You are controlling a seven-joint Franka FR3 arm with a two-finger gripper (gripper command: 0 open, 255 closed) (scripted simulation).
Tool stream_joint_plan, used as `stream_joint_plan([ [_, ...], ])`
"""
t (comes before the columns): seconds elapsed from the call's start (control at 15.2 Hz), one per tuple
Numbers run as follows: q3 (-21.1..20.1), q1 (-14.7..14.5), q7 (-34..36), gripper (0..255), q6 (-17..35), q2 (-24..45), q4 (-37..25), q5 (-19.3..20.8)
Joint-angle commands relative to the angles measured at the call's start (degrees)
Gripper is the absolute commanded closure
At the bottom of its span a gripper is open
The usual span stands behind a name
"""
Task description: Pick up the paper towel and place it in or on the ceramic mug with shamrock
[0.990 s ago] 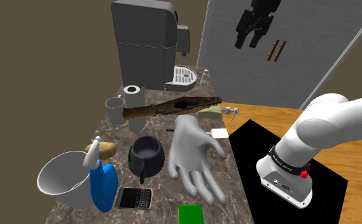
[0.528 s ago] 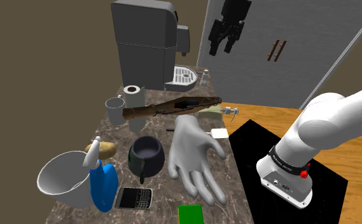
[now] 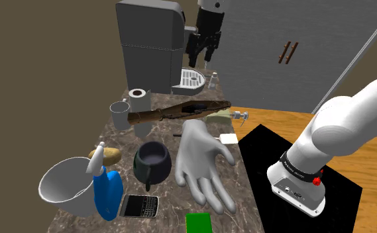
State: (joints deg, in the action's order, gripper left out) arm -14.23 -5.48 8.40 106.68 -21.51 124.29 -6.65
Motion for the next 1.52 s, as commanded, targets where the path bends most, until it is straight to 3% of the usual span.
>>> stream_joint_plan([
  [0.0, -1.81, -0.49, 0.85, 0, 1.86, 4.41, -2.65, 1.02],
  [0.59, -7.99, -3.49, 5.31, 0, 6.69, 22.87, -15.22, 9.17],
  [1.12, -10.15, -9.65, 9.17, 0, 6.21, 40.48, -30.75, 19.2],
  [1.45, -9.73, -9.71, 9.63, 0, 9.5, 41.68, -28.55, 19.89],
])
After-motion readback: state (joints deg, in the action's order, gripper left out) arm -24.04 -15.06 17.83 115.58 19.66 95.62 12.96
